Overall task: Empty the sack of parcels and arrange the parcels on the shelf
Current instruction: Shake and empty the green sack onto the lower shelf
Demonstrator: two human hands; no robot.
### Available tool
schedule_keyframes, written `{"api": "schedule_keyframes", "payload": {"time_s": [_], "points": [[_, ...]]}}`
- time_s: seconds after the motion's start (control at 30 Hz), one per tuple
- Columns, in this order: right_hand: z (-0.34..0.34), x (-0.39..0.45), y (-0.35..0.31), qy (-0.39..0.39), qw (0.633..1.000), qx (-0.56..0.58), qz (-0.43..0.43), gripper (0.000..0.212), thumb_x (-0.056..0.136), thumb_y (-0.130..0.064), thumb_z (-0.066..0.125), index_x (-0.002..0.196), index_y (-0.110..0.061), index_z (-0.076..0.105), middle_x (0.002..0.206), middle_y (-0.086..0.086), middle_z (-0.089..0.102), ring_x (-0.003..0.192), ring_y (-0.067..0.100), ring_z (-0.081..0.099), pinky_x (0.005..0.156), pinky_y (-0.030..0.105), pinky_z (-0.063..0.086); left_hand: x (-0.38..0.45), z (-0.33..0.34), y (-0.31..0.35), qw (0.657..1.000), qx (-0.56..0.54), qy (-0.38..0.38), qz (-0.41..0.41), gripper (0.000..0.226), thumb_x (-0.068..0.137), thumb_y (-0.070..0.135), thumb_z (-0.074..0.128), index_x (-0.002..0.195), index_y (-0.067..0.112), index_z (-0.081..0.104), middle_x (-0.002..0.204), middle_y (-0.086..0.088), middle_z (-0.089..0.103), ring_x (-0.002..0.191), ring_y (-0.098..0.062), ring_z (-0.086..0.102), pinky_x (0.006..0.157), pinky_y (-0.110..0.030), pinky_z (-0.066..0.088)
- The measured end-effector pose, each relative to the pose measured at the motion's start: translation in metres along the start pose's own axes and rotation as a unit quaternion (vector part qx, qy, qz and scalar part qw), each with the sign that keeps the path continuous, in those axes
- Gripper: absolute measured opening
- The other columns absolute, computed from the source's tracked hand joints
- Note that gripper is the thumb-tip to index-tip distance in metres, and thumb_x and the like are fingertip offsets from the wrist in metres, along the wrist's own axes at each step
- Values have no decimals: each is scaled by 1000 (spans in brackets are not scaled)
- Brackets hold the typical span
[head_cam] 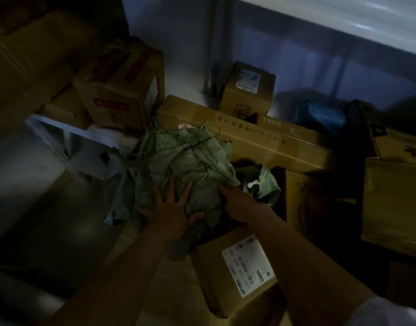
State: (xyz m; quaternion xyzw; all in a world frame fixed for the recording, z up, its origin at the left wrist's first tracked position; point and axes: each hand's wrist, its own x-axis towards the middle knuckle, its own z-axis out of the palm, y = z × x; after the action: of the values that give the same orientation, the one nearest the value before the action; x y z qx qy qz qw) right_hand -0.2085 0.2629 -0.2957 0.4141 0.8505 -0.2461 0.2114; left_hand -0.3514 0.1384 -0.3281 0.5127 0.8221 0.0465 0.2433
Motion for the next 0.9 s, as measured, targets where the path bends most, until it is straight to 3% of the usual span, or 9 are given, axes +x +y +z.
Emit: {"api": "schedule_keyframes", "payload": {"time_s": [0.1, 0.17, 0.23, 0.3, 0.43, 0.6, 0.73, 0.8, 0.9], "points": [[-5, -15, -3, 15, 1000, -1, 3, 68, 96, -11, 39, 154, -22, 5, 161, 7, 0, 148, 32, 4, 118, 46, 18, -1, -9, -1, 999, -3, -39, 5, 105, 45, 100, 2, 133, 51, -30, 156, 1, -28, 140, -45, -22, 108, -72, 8], [-13, -29, -4, 41, 999, 1, 4, 67, 94, -13, 41, 152, -27, 12, 161, 3, 6, 147, 31, 11, 116, 49, 24, -3, -23, -2, 997, -27, -70, -5, 96, 67, 89, 27, 142, 50, -18, 157, 2, -24, 141, -43, -23, 109, -71, 4], [-23, -39, -6, 72, 997, -8, -7, 64, 92, -19, 45, 150, -33, 22, 160, 1, 16, 144, 31, 21, 113, 47, 30, -3, -35, -3, 995, -55, -84, -18, 92, 68, 88, 26, 145, 50, -6, 159, 2, -17, 143, -40, -21, 111, -68, 3], [-40, -55, -11, 107, 994, -11, -14, 57, 90, -27, 49, 145, -35, 34, 155, 3, 28, 139, 32, 31, 110, 45, 35, -5, -48, 1, 996, -74, -47, -18, 90, 68, 90, 19, 147, 46, 14, 161, -2, -2, 146, -38, -11, 114, -62, 4], [-72, -88, -24, 154, 988, 10, -32, 42, 90, -25, 51, 132, -30, 54, 135, 7, 51, 125, 30, 48, 104, 39, 41, -16, -76, 13, 997, -46, 60, -5, 65, 83, 73, 32, 130, 33, 52, 152, -12, 31, 143, -37, 16, 116, -52, 17], [-96, -144, -32, 143, 987, 14, -69, 34, 92, -14, 52, 124, -17, 62, 132, 8, 58, 122, 26, 53, 105, 35, 42, -54, -112, 46, 993, -55, 98, -27, 58, 91, 58, 42, 130, 16, 52, 140, -17, 43, 133, -34, 31, 111, -42, 28], [-103, -189, -29, 187, 980, 31, -66, 32, 89, -23, 55, 119, -31, 63, 129, 3, 59, 122, 23, 51, 105, 37, 41, -95, -130, 80, 989, -79, 120, -38, 53, 90, 53, 48, 130, 18, 53, 138, -14, 43, 130, -34, 35, 106, -50, 34], [-105, -217, -26, 203, 976, 38, -75, 30, 90, -21, 54, 116, -30, 65, 128, 3, 58, 122, 22, 48, 107, 36, 38, -118, -133, 103, 984, -104, 141, -26, 43, 89, 47, 54, 119, 16, 58, 130, -13, 49, 124, -32, 42, 103, -48, 39], [-109, -263, -17, 255, 959, 78, -99, 20, 91, -17, 54, 101, -23, 70, 115, 4, 65, 108, 21, 59, 96, 30, 46, -156, -137, 143, 969, -166, 181, -1, 20, 87, 31, 62, 87, 12, 58, 105, -10, 58, 104, -29, 54, 88, -39, 46]]}}
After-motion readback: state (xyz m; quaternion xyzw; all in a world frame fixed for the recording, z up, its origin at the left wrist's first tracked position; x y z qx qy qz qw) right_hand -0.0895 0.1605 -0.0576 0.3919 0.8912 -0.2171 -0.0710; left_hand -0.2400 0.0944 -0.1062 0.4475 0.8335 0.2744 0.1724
